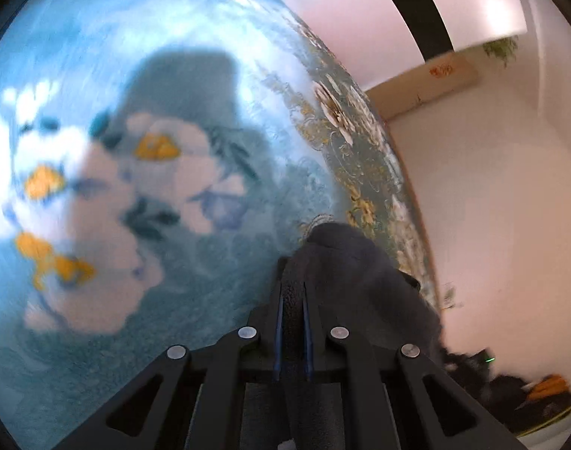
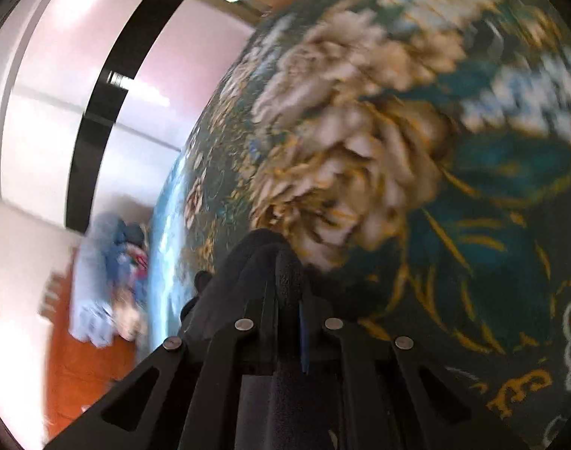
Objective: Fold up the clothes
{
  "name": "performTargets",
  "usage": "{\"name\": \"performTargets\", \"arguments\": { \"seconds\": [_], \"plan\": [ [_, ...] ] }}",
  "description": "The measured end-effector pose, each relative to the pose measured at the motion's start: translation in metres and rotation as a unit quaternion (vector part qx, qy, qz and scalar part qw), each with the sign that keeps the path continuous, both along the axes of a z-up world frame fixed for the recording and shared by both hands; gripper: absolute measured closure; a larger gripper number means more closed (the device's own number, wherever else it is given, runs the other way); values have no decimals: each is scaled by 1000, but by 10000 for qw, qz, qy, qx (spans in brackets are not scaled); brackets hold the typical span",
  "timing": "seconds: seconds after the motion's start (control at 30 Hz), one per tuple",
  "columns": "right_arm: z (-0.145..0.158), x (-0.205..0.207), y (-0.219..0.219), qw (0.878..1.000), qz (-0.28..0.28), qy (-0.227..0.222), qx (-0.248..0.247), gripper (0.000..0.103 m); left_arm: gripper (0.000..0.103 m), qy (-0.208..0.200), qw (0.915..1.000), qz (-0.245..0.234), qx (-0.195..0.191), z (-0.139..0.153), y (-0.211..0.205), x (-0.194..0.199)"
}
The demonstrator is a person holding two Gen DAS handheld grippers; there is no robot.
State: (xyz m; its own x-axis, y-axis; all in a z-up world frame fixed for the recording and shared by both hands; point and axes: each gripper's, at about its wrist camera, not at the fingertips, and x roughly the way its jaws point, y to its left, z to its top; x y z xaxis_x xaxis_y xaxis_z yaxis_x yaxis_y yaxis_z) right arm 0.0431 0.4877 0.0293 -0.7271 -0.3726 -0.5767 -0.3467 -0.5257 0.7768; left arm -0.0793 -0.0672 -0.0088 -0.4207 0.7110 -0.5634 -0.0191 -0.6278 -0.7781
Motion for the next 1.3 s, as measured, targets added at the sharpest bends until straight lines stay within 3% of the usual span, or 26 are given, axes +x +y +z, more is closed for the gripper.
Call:
{"name": "performTargets", "arguments": {
  "seconds": [0.2, 0.33, 0.47, 0.57, 0.6, 0.63, 0.7, 0.83, 0.93, 1.1, 1.17, 1.3],
  "plan": [
    [4, -2, -5, 9998, 101, -96, 141, 95, 93, 79, 9997, -173, -183, 14, 7, -1],
    [17, 1, -10, 9990, 245, -106, 366, 90, 87, 24, 9996, -200, -203, 20, 6, 4],
    [37, 15, -14, 9968, 318, -50, 730, 89, 51, 113, 9992, -63, -376, 36, -7, 19],
    [50, 35, -17, 9951, 363, 106, 909, 88, 38, 350, 9987, 17, -372, 45, -19, 46],
    [51, 44, -18, 9952, 381, 198, 882, 76, 31, 433, 9984, 44, -371, 48, -22, 56],
    [52, 53, -20, 9951, 399, 291, 854, 60, 30, 435, 9984, 51, -359, 47, -26, 68],
    [46, 75, -22, 9957, 468, 421, 679, 47, 30, 343, 9990, 44, -267, 41, -32, 93],
    [27, 116, -25, 9972, 516, 337, 428, 40, 29, 55, 9999, 18, 112, 25, -37, 135],
    [11, 140, -25, 9986, 444, 251, 137, 31, 22, -72, 9996, -57, 272, 22, -30, 148],
    [-9, 147, -41, 9976, 583, 213, -306, 30, 19, -309, 9995, -54, 71, 13, -1, 143],
    [-9, 142, -45, 9979, 499, 254, -315, 30, 17, -202, 9998, 8, 0, 15, 11, 141],
    [-9, 131, -53, 9983, 331, 334, -334, 30, 13, -185, 9994, 17, 293, 12, 29, 130]
  ]
}}
